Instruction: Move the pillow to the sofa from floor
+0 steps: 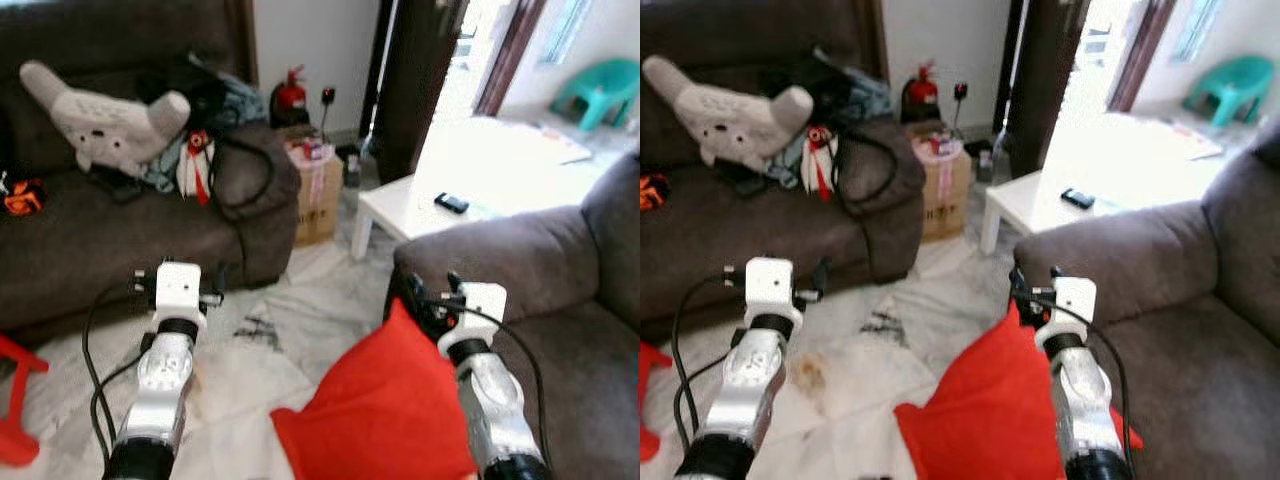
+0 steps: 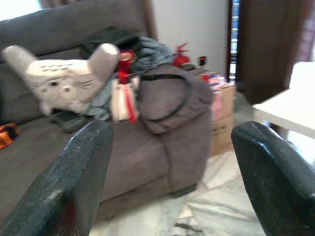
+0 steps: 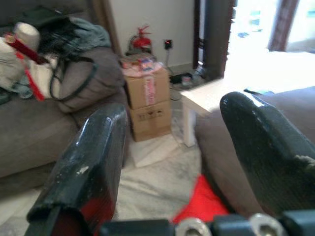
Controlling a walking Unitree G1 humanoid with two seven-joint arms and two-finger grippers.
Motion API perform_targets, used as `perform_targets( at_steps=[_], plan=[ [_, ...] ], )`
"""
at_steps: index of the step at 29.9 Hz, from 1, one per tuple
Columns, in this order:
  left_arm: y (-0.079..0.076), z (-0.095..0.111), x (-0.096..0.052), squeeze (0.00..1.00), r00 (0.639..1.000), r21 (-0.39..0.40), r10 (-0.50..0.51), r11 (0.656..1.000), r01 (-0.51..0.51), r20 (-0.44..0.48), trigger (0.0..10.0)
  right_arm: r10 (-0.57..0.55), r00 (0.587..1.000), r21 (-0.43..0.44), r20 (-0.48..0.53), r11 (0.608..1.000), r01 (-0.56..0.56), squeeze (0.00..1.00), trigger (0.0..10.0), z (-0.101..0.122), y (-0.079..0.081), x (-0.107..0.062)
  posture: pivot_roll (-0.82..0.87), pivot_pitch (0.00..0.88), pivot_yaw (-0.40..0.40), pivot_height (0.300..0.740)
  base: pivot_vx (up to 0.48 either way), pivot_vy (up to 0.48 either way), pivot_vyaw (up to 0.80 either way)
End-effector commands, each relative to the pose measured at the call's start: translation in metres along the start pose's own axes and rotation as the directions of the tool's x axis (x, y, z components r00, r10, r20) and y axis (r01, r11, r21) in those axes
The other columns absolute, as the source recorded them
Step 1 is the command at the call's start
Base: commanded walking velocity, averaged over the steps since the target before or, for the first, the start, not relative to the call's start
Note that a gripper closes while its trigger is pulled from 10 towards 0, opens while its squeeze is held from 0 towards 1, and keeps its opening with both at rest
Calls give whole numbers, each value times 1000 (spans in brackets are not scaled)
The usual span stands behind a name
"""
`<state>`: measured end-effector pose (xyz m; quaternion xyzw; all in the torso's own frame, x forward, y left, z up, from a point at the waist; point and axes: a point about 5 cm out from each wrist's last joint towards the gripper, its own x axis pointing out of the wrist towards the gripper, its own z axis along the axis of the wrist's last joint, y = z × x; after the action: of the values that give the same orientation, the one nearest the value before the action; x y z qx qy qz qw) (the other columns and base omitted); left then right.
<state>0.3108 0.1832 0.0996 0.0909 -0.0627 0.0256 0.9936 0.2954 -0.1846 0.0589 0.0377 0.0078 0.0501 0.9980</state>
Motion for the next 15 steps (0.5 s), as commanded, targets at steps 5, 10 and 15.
perform_targets(
  at_steps=[5, 10, 15],
  plan=[
    [-1, 1, 1, 0, 1000, -8, -5, 1000, 5, -1, 10000, -11, 1000, 10, 1, 1000, 11, 0, 10000, 2, -2, 0, 1, 0, -64, 732, 0, 0, 0],
    [0, 0, 1, 0, 1000, -5, -2, 1000, 2, -2, 10000, -10, 1000, 11, -3, 1000, 10, 0, 10000, 1, -2, 0, 1, 0, -64, 732, 0, 0, 0],
    [0, 0, 1, 0, 1000, 11, -5, 1000, 5, -3, 10000, -8, 1000, 11, -4, 1000, 8, 0, 10000, 1, -2, 0, 1, 0, -63, 732, 0, 0, 0]
  ],
)
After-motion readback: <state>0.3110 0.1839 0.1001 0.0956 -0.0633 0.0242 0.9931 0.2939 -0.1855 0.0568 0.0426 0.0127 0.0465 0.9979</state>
